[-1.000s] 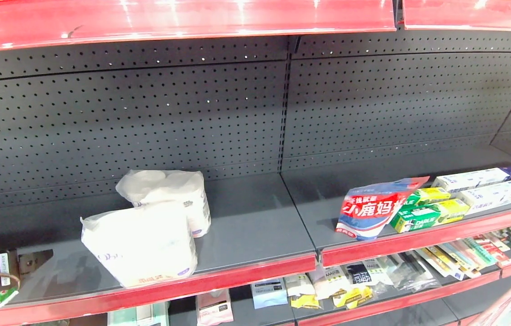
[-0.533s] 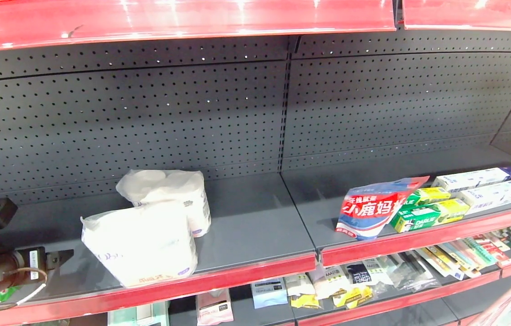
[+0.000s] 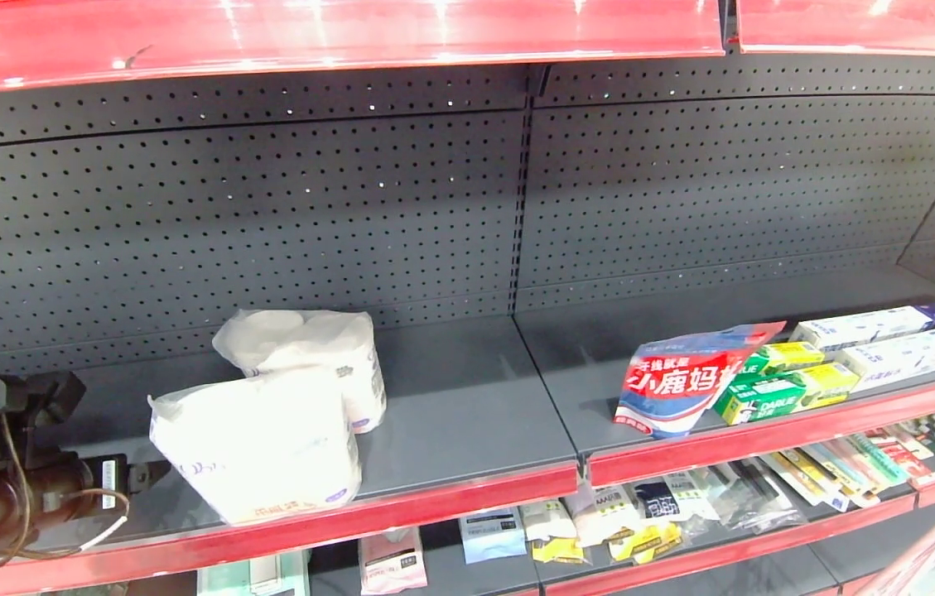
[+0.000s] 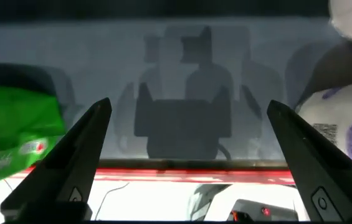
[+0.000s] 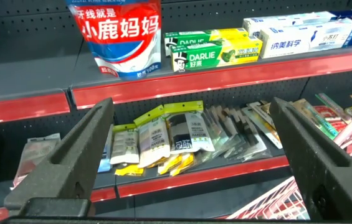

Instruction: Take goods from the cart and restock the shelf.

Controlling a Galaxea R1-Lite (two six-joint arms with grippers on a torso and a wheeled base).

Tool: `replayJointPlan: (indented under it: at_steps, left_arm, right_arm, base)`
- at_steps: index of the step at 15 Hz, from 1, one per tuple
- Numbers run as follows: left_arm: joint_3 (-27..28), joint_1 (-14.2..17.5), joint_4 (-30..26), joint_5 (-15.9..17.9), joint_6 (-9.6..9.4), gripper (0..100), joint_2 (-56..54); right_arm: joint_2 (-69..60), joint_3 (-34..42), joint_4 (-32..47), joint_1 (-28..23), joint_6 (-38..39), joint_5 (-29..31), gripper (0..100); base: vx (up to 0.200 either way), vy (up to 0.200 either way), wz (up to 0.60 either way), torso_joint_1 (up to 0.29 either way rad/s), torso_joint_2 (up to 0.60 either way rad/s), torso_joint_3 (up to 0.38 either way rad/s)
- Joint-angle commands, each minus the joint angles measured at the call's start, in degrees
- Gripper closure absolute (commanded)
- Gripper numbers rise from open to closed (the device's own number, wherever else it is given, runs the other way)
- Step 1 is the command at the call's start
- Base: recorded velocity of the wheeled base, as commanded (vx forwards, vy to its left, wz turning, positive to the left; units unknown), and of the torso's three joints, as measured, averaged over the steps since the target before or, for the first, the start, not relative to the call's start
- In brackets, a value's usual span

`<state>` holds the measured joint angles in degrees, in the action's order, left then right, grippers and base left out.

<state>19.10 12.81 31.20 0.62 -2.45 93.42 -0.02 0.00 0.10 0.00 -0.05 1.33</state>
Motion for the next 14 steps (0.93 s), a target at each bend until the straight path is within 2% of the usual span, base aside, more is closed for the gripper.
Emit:
replayJointPlan:
  at_steps: [1, 6, 14]
  left_arm:
    - [-0.5, -0.8, 1.9, -0.1, -0.01, 0, 3.4]
    - [-0.4, -2.0, 7.9, -0.1, -0.01, 0, 7.9]
    - [0.2, -4.1, 9.8, -0.1, -0.01, 0, 11.1]
  right_arm:
    - [0.1, 0.0, 0.0, 0.0, 0.0, 0.0, 0]
    - [0.1, 0.0, 0.0, 0.0, 0.0, 0.0, 0]
    - [0.1, 0.0, 0.0, 0.0, 0.0, 0.0, 0]
  base:
    - [0.000, 0.000, 0.00, 0.000, 0.00, 0.000]
    - [0.000, 0.000, 0.00, 0.000, 0.00, 0.000]
    - [0.000, 0.000, 0.00, 0.000, 0.00, 0.000]
